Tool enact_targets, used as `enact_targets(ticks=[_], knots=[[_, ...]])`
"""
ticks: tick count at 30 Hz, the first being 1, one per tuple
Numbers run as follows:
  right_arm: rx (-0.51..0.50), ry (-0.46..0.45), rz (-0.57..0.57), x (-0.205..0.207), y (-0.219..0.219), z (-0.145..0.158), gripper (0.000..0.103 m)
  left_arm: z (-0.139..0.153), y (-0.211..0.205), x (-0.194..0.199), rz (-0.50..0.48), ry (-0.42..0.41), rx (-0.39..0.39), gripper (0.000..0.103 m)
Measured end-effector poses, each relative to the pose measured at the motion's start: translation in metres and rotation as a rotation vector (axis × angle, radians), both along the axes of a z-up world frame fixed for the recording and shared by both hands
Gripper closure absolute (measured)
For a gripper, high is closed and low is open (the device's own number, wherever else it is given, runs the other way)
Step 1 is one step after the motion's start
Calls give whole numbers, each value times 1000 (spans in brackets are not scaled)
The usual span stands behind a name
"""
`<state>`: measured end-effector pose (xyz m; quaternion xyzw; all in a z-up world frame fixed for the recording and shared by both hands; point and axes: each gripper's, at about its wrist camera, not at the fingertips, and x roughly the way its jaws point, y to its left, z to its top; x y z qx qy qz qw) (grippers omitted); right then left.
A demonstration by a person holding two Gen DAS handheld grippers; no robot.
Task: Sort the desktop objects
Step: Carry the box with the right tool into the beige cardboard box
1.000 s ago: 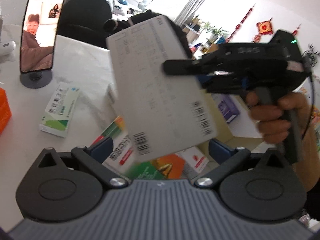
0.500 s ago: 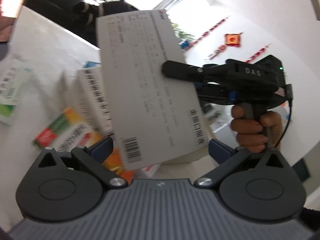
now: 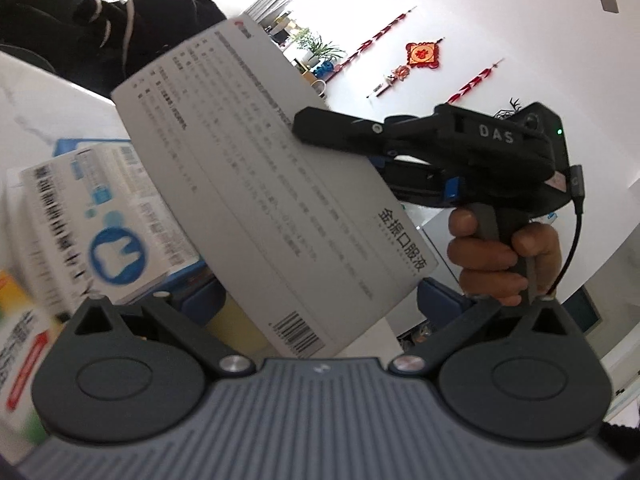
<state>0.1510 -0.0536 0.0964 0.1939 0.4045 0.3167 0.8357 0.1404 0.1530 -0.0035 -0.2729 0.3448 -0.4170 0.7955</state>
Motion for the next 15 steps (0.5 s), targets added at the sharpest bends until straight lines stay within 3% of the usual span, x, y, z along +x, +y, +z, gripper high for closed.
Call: enact_targets(ticks=[8,15], knots=[[33,-15,-99,9,-54,10,75,13,-38,22,-59,-1,-18,0],[37,-21,-182,13,-100,11,75,9,-72,50,-118,50,-46,0]])
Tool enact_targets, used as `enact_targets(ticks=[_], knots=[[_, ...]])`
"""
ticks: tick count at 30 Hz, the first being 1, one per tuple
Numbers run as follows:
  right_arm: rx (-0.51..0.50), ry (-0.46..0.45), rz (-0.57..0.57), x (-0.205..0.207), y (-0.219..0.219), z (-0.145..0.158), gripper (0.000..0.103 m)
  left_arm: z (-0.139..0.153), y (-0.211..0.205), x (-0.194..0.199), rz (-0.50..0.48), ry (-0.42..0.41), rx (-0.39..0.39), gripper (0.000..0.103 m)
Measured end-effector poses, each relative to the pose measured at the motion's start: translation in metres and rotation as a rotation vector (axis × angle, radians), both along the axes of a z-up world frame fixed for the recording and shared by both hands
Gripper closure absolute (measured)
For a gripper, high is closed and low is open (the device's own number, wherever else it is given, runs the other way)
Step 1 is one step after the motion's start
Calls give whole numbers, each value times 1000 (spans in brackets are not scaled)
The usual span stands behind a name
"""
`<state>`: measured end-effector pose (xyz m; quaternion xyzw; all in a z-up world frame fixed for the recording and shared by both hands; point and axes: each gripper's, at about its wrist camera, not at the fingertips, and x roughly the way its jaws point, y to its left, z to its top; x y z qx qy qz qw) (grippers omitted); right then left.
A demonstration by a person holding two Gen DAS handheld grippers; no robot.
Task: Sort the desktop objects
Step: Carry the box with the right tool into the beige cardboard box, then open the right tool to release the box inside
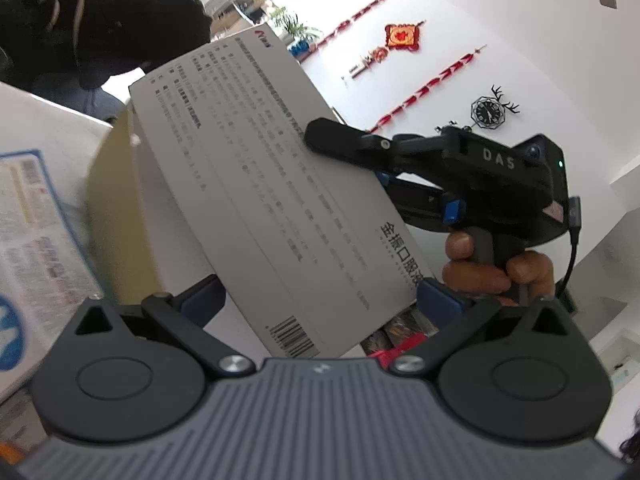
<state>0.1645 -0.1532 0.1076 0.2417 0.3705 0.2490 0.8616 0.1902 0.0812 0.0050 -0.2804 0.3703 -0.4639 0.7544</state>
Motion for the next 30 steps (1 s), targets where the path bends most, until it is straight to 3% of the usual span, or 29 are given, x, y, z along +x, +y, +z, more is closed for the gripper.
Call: enact_targets(ticks=[9,16,23,30], knots=[[-2,32,-103,7,-52,-11,75,-10,-42,24,-86,47,7,0],[-2,96,-157,23,-76,-39,75,-19,-54,35,-112,85,100,0],[-29,143,-165,40,-77,-71,75,-10,-70,12,-189,-38,324,0],[-170,165,-146,49,-60,-102,75,12,-51,-7,-194,-122,399,0]])
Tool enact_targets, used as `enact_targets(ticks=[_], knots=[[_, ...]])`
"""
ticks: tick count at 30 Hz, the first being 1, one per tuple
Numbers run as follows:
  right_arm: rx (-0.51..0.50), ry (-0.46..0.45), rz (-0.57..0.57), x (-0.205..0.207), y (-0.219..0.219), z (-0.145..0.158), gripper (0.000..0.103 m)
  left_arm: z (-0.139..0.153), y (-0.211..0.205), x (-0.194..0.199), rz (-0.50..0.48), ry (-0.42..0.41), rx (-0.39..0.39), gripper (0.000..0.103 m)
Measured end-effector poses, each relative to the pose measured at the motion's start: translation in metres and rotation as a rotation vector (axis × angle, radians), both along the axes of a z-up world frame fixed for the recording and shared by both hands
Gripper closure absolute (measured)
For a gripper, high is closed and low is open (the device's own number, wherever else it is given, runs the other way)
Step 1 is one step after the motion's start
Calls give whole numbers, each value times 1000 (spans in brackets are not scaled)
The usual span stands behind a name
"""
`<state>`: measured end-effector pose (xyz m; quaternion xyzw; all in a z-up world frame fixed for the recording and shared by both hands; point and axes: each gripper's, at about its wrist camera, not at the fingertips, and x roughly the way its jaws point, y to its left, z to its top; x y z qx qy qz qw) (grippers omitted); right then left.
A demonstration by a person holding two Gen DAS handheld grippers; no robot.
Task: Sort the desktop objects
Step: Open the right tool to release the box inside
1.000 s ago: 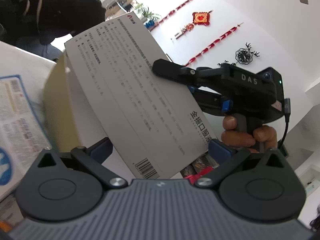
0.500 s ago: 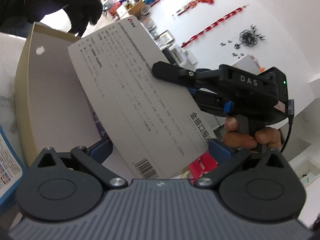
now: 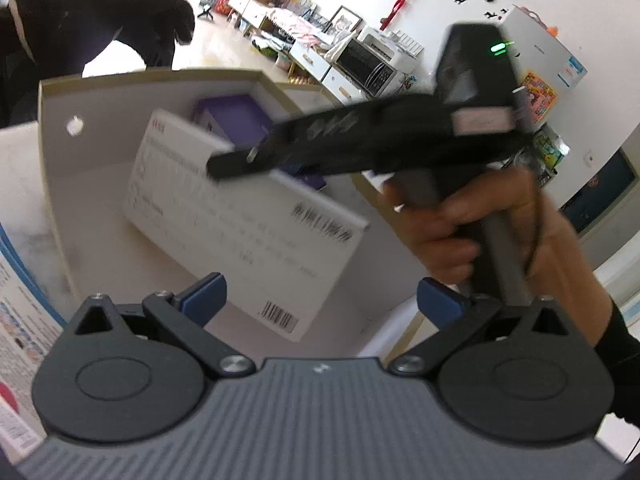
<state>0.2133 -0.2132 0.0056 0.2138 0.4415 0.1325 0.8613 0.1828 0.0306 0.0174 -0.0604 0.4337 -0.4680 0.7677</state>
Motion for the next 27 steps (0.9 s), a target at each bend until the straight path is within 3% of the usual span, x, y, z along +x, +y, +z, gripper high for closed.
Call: enact_targets(ticks=[5,16,21,27], knots=[[-80,-26,50,-1,17,-7,75,23,16,-9,24,-76,32,0],[-419,-99,205,-16,79,-4,74,12,18,2,118,-105,59,0],[-633,-157,213,-26,119,-7,75,10,36,2,170,-84,50,0],[-781,-184,140,-14,128,-16,74,10,47,-4,188,-87,61,0]])
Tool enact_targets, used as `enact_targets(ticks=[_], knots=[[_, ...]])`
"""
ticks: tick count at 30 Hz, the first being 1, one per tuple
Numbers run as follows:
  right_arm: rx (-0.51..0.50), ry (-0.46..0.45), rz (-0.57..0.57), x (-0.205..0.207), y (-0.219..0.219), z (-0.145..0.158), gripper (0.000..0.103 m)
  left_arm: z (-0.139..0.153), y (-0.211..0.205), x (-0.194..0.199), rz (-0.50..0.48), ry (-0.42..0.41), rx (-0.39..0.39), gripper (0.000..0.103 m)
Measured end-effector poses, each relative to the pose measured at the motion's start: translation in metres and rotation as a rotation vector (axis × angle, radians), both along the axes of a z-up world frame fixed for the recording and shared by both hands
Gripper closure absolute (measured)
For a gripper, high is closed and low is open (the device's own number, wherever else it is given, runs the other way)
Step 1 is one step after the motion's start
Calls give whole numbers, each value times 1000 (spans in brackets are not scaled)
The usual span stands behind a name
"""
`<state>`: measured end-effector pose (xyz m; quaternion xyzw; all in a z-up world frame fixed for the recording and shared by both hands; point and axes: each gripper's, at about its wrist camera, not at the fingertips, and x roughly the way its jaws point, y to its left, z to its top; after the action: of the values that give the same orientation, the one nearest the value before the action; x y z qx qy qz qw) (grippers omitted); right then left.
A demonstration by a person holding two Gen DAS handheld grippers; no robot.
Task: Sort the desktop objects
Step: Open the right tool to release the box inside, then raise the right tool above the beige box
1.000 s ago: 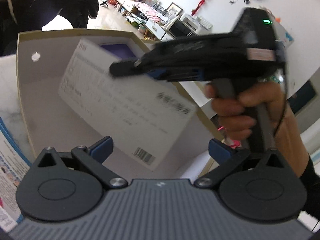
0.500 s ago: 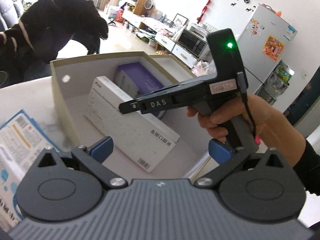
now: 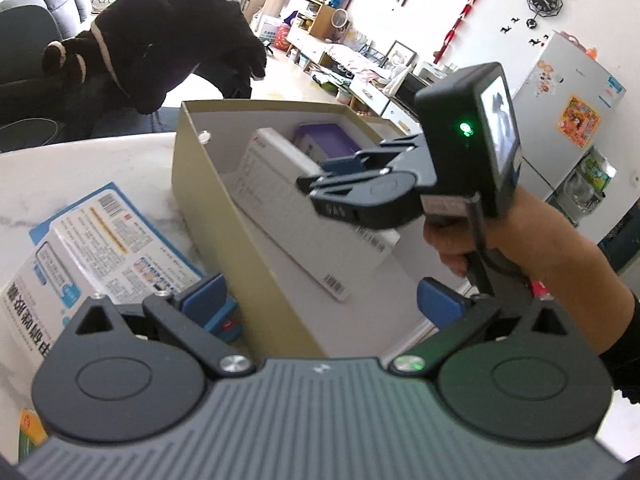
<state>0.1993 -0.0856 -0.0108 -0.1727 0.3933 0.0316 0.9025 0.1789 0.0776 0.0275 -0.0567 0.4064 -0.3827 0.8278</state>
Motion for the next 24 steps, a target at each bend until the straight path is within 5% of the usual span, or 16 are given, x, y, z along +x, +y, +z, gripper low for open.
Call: enact_targets(ticks=[4,5,9,20,24], knots=[[-50,-31,-60,8,-8,-5,78,-3,2,0,6,9,-5,0],[-83,-47,-74,9,-8,-6,94,-4,2,0,7,13,-5,0],[-139,-61,-94,14,-8,-12,96,-7,0,2,6,18,-7,0],[81,4,-75,21,-26,2,60,-4,-3,-1,9,11,-20,0],[243,59,-31,22,-43,17,62,-6,-3,-2,12,15,-26,0]])
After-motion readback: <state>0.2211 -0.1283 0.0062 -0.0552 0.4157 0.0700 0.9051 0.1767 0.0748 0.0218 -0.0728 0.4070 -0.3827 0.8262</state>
